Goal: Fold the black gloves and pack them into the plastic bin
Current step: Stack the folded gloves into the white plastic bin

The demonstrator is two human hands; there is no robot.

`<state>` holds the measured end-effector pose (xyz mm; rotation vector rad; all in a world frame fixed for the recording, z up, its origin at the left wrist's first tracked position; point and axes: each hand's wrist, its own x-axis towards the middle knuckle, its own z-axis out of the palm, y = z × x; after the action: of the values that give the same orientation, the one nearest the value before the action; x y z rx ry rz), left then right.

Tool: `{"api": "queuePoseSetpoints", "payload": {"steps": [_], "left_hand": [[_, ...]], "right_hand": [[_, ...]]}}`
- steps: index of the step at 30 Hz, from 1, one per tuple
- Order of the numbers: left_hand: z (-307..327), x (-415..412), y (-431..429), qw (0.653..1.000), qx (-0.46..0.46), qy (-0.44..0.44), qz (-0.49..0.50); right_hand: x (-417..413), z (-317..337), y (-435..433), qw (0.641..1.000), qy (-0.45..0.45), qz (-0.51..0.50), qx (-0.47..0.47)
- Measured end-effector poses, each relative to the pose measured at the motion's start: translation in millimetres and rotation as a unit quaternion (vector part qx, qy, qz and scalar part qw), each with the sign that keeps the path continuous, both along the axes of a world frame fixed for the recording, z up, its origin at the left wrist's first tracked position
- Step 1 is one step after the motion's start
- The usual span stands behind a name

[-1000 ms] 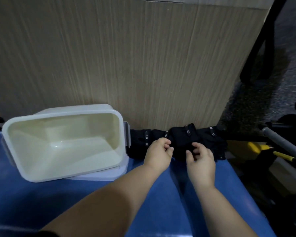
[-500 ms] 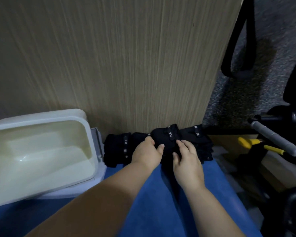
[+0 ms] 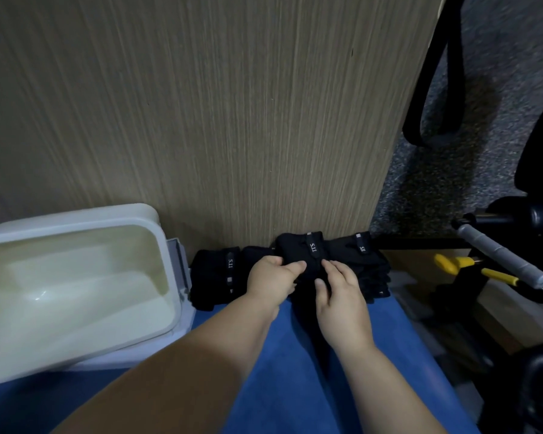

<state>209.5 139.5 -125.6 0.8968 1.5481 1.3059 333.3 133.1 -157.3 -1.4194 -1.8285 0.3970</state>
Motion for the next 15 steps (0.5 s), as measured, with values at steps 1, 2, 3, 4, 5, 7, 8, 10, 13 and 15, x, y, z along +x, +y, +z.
{"api": "queuePoseSetpoints", "payload": {"steps": [1,2,3,4,5,7,8,10,13,15], "left_hand": [[2,0,-1,1.0,0.007,-0.022,0.001],[4,0,-3,0.999,0.012,-0.039,0.003],[6,0,-5,0.998,0.018,-0.054,0.003],[7,0,-6,0.998,0.022,-0.063,0.003],[9,-1,-8,0.997,0.027,-0.072,0.006],[12,-1,-12,0.995,0.037,-0.089,0.01],[13,-2,-14,0.995,0.041,-0.095,0.009],[16,-4,-17,0.994,0.047,-0.103,0.007],[19,-7,-22,0.992,0.051,-0.113,0.006],[21,-11,-26,0.991,0.051,-0.123,0.005]], "right_hand": [[-1,1,-1,1.0,0.004,0.004,0.002],[-2,1,-1,1.0,0.01,0.007,0.005],[-3,2,-2,1.0,0.017,0.011,0.009],[-3,2,-2,0.999,0.026,0.015,0.011],[-4,3,-3,0.999,0.036,0.018,0.012],[-6,5,-5,0.998,0.053,0.022,0.019],[-7,6,-5,0.998,0.06,0.024,0.025],[-9,9,-6,0.996,0.077,0.027,0.034],[-10,15,-9,0.993,0.105,0.03,0.037],[-12,18,-11,0.991,0.122,0.028,0.038]]}}
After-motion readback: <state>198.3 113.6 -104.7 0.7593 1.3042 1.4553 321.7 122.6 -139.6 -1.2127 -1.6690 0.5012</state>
